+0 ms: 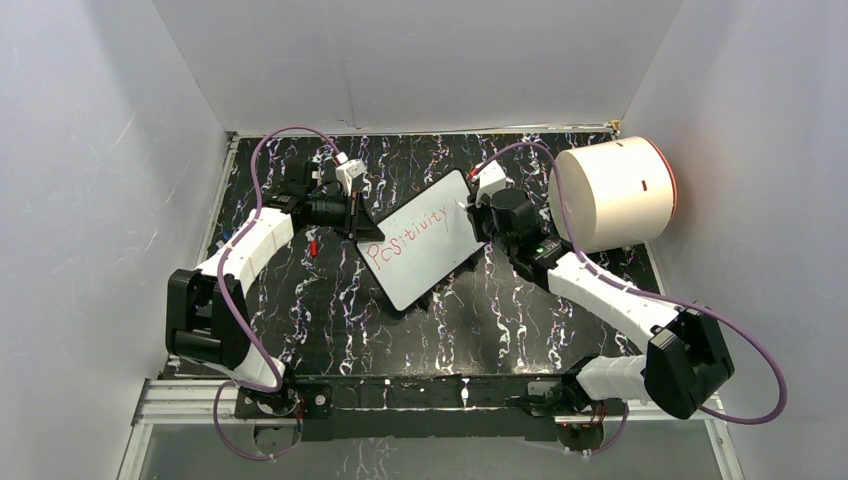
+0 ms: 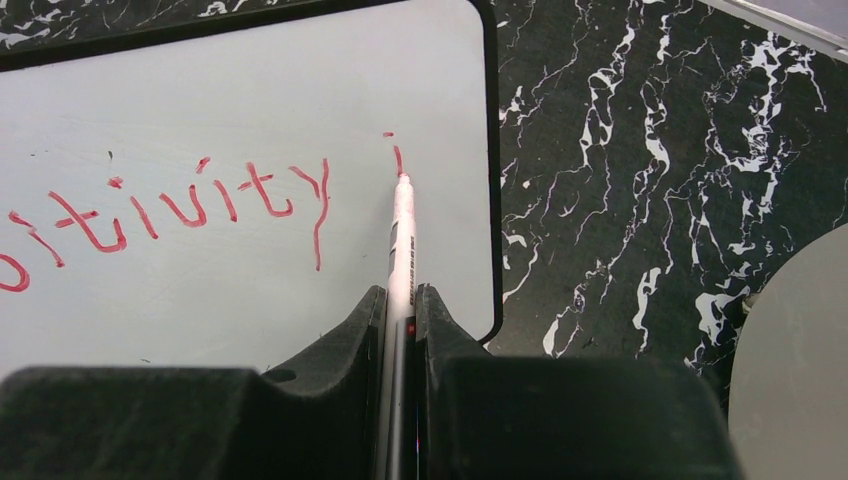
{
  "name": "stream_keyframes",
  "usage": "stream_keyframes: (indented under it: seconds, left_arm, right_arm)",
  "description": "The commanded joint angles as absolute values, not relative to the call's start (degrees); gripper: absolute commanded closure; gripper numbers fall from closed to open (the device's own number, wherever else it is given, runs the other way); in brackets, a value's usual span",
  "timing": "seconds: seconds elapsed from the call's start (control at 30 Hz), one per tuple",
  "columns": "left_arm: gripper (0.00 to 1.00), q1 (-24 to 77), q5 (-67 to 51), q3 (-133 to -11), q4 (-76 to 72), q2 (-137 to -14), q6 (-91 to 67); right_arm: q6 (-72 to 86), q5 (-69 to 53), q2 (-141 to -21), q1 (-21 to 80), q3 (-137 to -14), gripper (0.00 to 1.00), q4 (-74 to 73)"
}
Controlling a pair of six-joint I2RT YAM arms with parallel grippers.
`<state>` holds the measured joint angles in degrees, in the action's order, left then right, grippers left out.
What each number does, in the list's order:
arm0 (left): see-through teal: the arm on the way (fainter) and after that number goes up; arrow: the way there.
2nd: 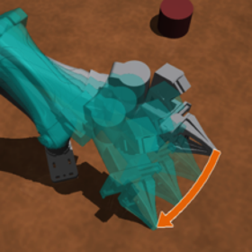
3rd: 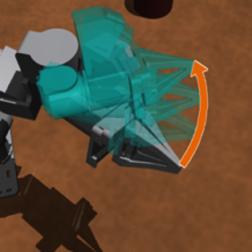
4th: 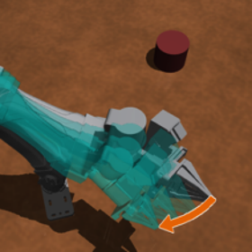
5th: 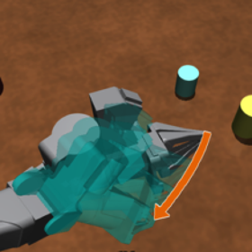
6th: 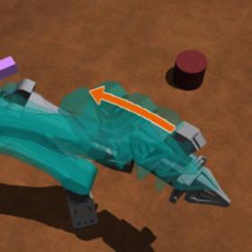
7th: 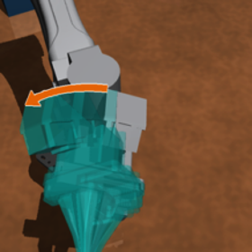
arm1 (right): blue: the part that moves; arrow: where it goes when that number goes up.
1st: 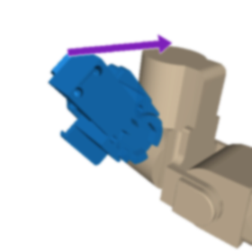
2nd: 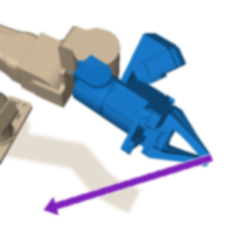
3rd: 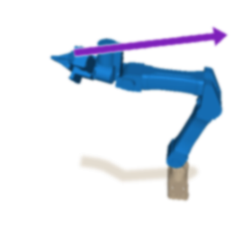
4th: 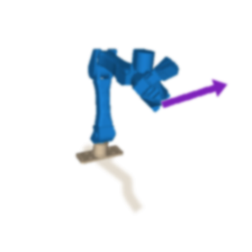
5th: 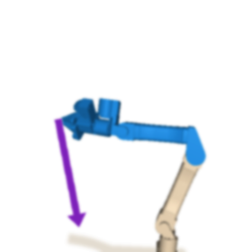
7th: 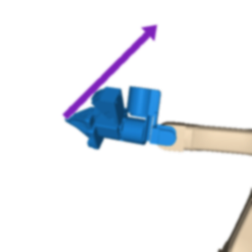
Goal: Write a sentence on the whiteboard
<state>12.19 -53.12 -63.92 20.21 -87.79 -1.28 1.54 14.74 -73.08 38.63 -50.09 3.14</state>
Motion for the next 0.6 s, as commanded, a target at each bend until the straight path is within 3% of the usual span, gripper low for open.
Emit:
stream_keyframes:
  seconds: [0.0, 0.57]
  left_arm:
    - [1.0, 12.66, -48.58, -63.52, 25.15, -89.65, -0.25]
    - [1.0, 12.61, -48.82, -63.53, 25.2, -90.08, -0.26]
  right_arm:
    - [2.15, 16.88, -71.24, 38.49, -50.57, 1.0, 6.74]
    - [1.85, 15.83, -73.72, 37.67, -52.42, 1.0, 8.61]
